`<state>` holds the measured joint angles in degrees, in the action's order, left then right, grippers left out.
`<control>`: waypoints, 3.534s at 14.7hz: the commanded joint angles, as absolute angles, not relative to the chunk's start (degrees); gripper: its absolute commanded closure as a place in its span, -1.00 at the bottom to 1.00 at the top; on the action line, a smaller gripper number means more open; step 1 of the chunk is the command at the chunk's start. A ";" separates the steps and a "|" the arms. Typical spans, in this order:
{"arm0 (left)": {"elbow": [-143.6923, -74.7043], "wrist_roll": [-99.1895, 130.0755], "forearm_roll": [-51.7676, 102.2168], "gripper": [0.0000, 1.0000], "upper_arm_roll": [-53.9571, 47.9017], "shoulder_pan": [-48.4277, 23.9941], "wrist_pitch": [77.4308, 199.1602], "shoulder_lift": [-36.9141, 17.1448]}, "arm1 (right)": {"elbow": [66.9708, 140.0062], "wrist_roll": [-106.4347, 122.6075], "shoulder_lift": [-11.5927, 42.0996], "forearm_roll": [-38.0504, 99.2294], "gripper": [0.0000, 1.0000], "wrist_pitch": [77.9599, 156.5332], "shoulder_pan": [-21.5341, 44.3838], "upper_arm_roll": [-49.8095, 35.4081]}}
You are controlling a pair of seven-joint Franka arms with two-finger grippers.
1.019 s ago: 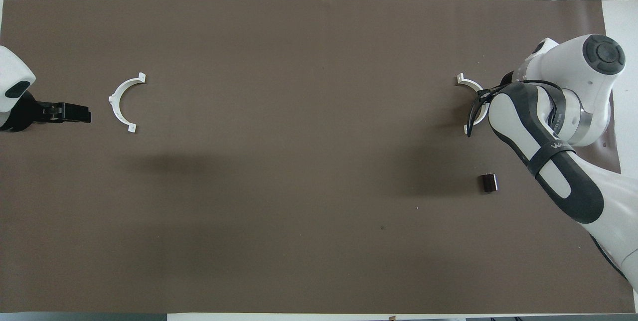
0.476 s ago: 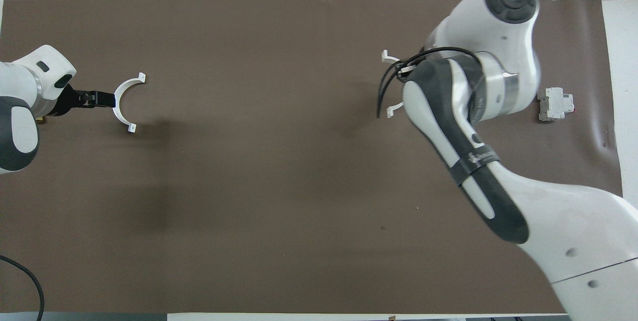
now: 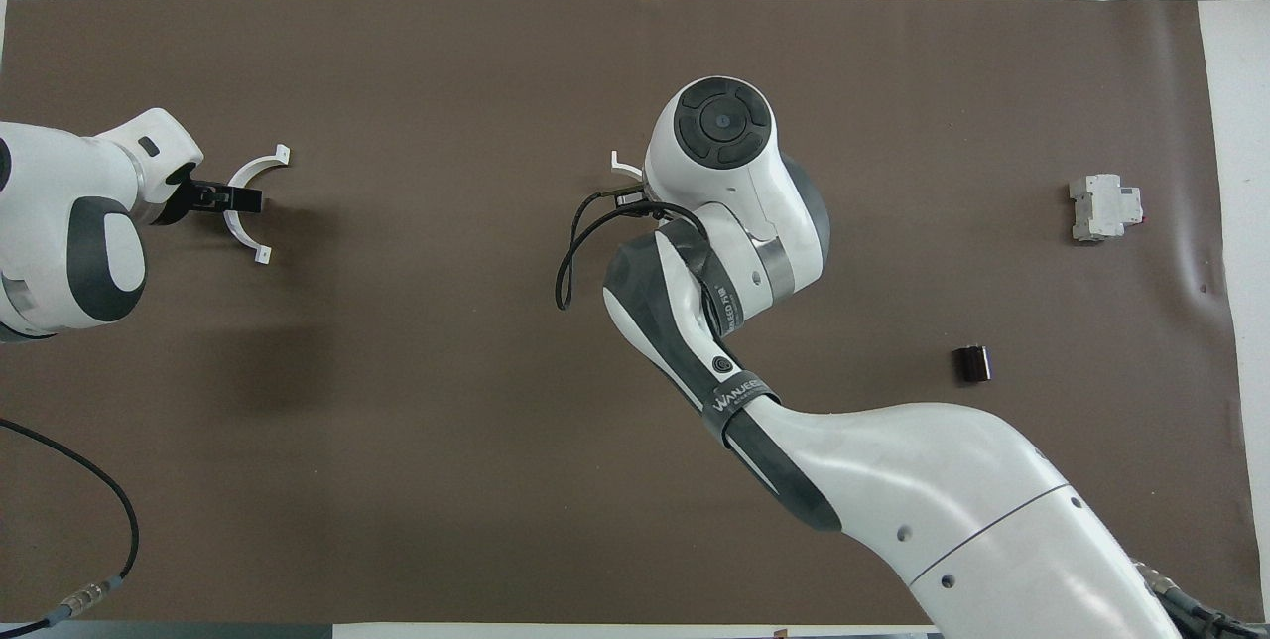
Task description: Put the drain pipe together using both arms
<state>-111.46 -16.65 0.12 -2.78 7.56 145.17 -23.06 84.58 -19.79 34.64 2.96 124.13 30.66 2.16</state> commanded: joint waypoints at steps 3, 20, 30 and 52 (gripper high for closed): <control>-110.22 -23.29 0.35 -0.61 -2.99 7.91 145.46 -23.82 | 84.46 -19.51 37.52 2.02 1.00 128.40 31.29 2.02; -105.21 -3.99 -3.05 1.00 -2.72 -4.02 134.65 -19.07 | 83.85 -17.14 24.38 1.93 -1.00 112.91 24.19 2.11; -95.10 23.02 -13.89 1.00 -2.73 -22.75 126.74 -27.07 | 85.68 -11.87 4.05 2.11 -1.00 85.35 6.59 2.37; -102.48 25.22 -13.54 1.00 -3.08 -29.18 139.31 -27.86 | 93.96 -0.88 0.09 1.41 -1.00 90.44 0.53 3.69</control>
<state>-100.60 24.09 -12.50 -3.60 -28.34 137.47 -28.69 94.90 -2.48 -0.17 1.13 91.11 1.87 3.77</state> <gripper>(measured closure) 0.793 0.000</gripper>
